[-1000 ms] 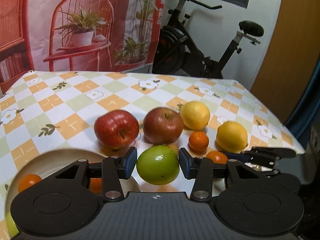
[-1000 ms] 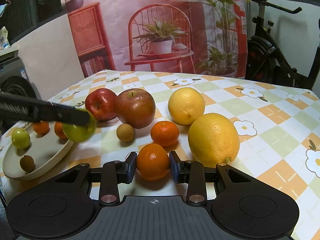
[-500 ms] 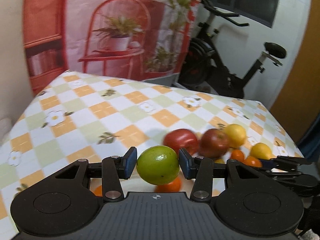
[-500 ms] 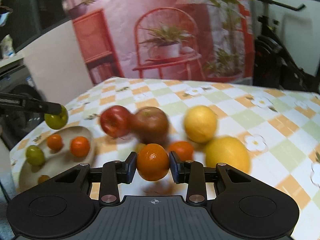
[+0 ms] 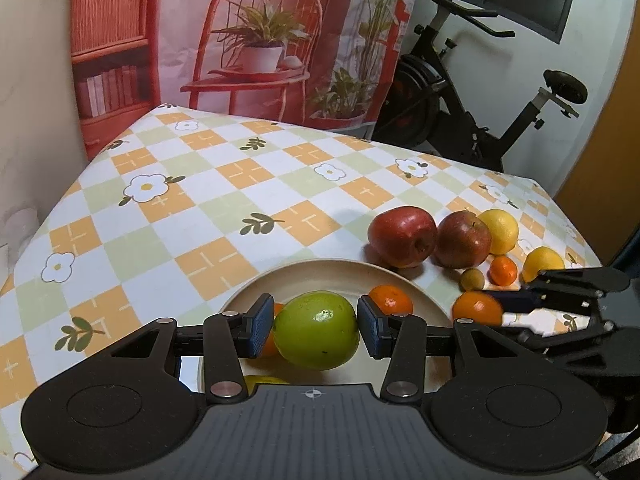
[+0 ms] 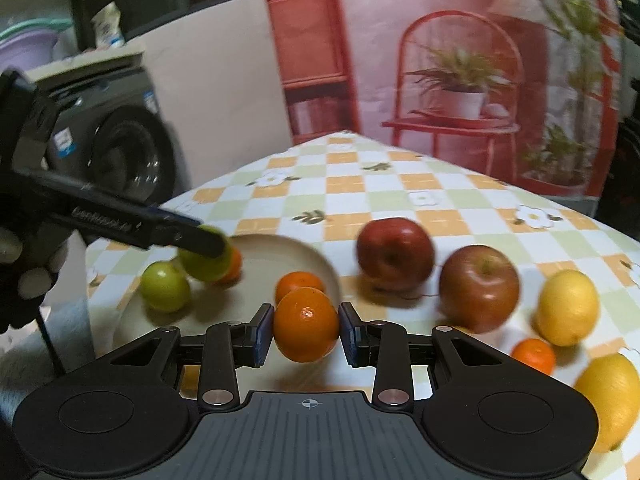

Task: Organize fruits
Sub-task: 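Carry the green apple over the plate with the left tool while the right tool carries the tangerine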

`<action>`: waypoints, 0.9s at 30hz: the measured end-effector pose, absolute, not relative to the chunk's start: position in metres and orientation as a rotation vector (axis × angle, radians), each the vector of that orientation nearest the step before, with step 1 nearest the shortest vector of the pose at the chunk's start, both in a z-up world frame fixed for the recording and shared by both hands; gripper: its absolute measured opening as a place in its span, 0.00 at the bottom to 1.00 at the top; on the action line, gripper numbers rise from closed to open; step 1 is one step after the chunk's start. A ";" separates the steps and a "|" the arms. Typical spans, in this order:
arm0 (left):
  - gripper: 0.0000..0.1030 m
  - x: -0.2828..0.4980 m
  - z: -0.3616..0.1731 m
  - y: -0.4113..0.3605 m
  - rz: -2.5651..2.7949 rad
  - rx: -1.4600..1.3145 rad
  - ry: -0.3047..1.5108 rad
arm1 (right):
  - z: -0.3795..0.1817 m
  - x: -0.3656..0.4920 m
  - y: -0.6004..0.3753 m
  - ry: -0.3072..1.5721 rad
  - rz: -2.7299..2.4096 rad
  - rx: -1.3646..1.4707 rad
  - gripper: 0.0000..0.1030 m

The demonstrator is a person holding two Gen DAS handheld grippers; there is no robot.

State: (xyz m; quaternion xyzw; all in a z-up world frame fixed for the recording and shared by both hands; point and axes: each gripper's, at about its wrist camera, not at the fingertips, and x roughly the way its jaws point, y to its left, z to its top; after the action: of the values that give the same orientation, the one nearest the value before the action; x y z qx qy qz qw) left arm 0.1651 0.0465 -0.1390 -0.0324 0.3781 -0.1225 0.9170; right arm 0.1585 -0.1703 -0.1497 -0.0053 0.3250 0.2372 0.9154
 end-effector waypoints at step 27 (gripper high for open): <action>0.47 0.116 -0.162 0.035 -0.309 -0.009 0.921 | -0.170 0.145 -0.155 0.725 0.563 -0.036 0.31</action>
State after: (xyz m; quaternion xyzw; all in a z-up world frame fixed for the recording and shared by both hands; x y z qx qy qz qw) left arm 0.1164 0.0348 -0.1625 -0.0045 0.4426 -0.1487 0.8843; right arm 0.1447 -0.1555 -0.1695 -0.0172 0.3498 0.2718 0.8964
